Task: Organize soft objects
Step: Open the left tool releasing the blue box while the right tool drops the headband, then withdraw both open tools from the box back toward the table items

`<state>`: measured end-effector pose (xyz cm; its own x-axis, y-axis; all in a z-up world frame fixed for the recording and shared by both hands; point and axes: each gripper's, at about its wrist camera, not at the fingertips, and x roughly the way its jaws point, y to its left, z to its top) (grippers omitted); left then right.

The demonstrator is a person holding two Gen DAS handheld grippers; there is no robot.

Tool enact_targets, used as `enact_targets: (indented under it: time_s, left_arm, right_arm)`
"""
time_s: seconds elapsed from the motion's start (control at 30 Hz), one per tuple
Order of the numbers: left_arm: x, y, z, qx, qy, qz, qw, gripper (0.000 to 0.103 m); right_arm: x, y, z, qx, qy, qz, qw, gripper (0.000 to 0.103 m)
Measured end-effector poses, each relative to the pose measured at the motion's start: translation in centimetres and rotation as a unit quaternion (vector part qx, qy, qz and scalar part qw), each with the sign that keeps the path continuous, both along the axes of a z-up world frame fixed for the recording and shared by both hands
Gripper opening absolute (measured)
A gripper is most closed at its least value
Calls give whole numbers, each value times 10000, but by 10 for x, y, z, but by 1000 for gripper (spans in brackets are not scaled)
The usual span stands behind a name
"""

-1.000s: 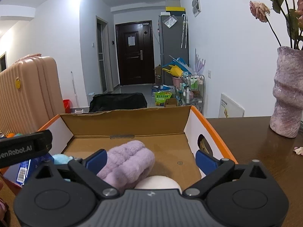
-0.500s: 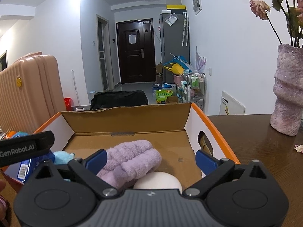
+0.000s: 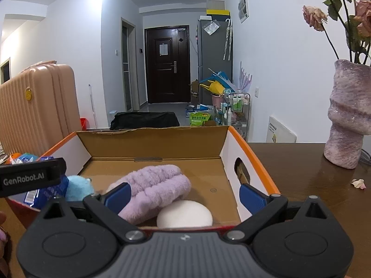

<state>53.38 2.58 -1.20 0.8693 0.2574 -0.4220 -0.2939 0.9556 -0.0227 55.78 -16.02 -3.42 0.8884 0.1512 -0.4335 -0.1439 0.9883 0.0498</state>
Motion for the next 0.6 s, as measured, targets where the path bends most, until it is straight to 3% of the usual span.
enact_targets:
  time_s: [0.4, 0.6]
  left_arm:
    - [-30, -6, 2, 7, -24, -193, 9998, 103]
    - [-56, -10, 7, -61, -127, -336, 9993, 103]
  right_arm:
    - [-40, -13, 7, -46, -205, 3, 9998, 101]
    - [-75, -22, 19, 73, -674, -64, 9977, 102]
